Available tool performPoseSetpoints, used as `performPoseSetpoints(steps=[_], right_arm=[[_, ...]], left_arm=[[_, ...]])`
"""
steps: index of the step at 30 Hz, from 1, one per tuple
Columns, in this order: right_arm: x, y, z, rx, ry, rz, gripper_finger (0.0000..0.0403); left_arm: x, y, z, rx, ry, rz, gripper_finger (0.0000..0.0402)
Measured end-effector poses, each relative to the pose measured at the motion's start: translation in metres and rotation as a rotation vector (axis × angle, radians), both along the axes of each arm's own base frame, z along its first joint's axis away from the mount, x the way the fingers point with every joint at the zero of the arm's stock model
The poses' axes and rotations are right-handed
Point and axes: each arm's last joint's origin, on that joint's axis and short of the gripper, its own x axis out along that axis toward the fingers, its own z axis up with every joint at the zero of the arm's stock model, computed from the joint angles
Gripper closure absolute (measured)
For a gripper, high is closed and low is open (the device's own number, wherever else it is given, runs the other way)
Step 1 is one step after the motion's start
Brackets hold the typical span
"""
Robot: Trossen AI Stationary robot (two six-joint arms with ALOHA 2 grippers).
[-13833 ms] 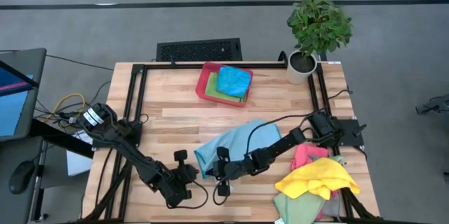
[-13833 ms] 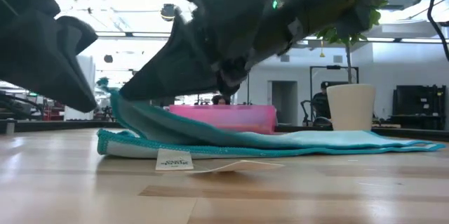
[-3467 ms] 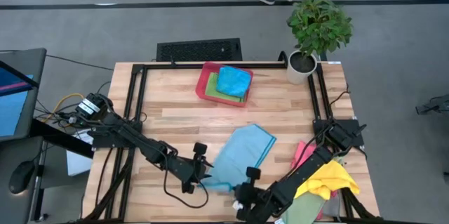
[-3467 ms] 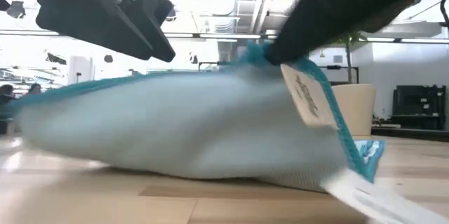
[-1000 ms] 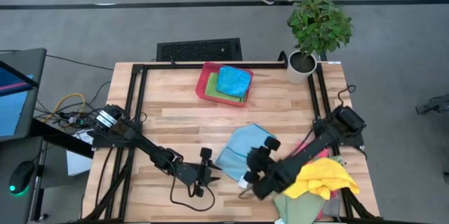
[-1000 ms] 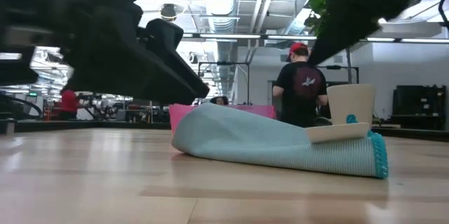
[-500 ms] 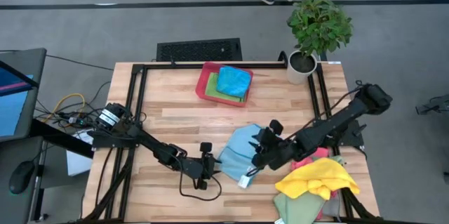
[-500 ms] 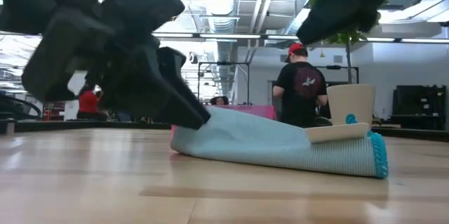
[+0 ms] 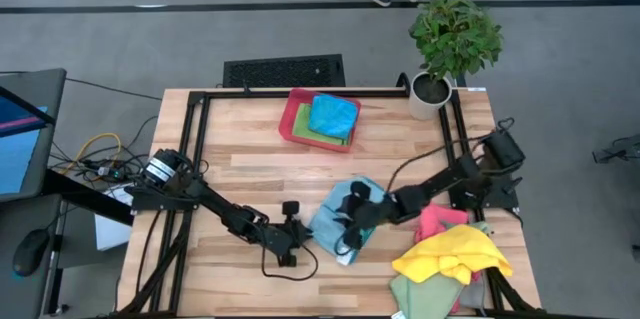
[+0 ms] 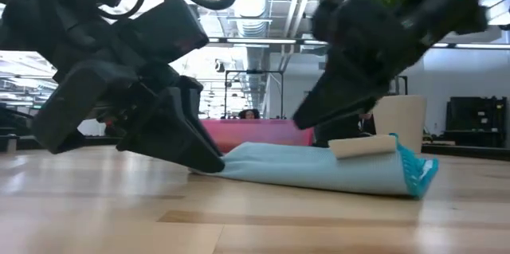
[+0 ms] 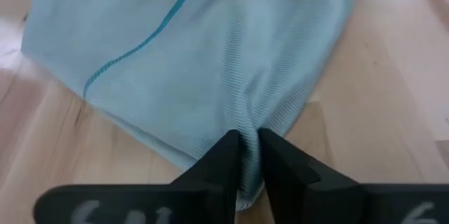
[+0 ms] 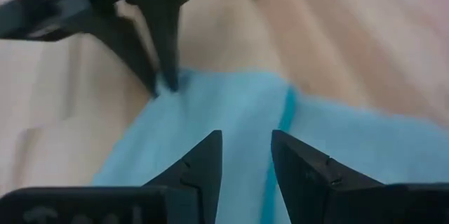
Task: Fold microfiber towels
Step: Fold the light blue microfiber cloth
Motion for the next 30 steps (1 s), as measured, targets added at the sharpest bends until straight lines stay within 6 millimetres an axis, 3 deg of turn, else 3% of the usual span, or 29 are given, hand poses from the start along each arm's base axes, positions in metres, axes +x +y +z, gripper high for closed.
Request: performPoseSetpoints(steps=[5, 10, 20, 30], right_arm=[[0.017, -0.031, -0.002, -0.059, 0.012, -0.012, 0.0253], [0.026, -0.055, -0.002, 0.04, -0.015, 0.041, 0.0253], [0.03, -0.048, -0.02, 0.056, 0.017, 0.107, 0.0253], [0.03, -0.048, -0.02, 0.041, 0.023, 0.126, 0.0264]], left_arm=[[-0.001, 0.001, -0.001, -0.018, 0.021, 0.021, 0.0367], [-0.001, 0.001, -0.001, -0.022, 0.022, 0.025, 0.0369], [-0.002, 0.001, -0.002, -0.032, 0.022, 0.03, 0.0367], [-0.002, 0.0, -0.002, -0.04, 0.022, 0.023, 0.0367]])
